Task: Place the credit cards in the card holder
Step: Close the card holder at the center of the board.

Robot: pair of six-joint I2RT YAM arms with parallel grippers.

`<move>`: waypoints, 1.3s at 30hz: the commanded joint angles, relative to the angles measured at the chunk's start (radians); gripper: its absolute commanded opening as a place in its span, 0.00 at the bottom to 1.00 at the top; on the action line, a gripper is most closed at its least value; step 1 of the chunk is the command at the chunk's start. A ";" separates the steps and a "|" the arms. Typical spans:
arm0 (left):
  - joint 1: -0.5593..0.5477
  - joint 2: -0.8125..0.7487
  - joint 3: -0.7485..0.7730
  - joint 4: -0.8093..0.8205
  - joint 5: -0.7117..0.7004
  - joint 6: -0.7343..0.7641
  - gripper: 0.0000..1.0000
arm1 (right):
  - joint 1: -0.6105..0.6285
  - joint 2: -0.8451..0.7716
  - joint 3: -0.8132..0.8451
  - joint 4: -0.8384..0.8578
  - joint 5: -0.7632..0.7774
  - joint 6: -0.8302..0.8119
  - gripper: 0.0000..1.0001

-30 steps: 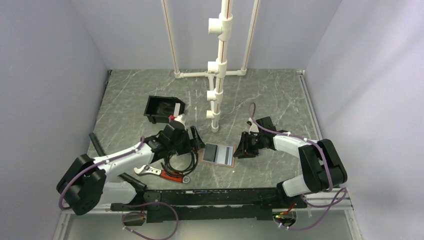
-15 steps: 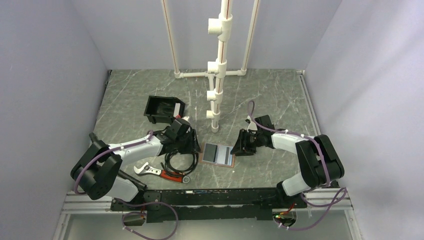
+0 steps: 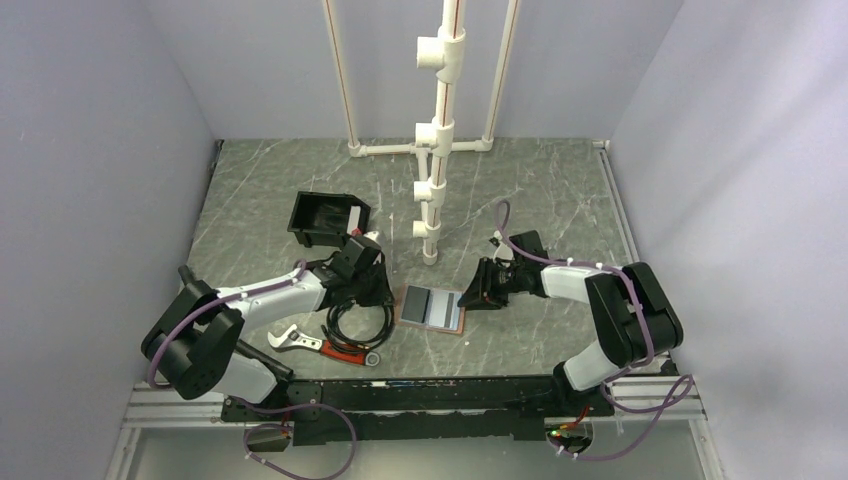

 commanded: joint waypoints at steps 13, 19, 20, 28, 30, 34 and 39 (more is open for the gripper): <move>-0.095 0.136 -0.022 0.342 0.174 -0.160 0.00 | 0.063 -0.086 0.039 0.136 -0.110 0.128 0.33; -0.120 0.158 -0.048 0.447 0.203 -0.232 0.00 | 0.145 -0.015 0.078 0.222 -0.108 0.191 0.32; -0.120 0.153 -0.052 0.451 0.204 -0.238 0.00 | 0.154 -0.015 0.082 0.228 -0.100 0.196 0.32; -0.114 -0.006 -0.064 0.262 0.119 -0.189 0.28 | 0.201 0.035 0.101 0.258 -0.086 0.207 0.43; -0.099 -0.078 -0.064 0.164 0.090 -0.165 0.39 | 0.202 0.051 0.103 0.266 -0.088 0.207 0.44; -0.064 -0.185 -0.058 -0.008 0.048 -0.125 0.52 | 0.202 0.084 0.116 0.264 -0.097 0.193 0.45; -0.058 -0.175 -0.019 -0.041 0.059 -0.079 0.57 | 0.202 0.088 0.111 0.261 -0.097 0.180 0.47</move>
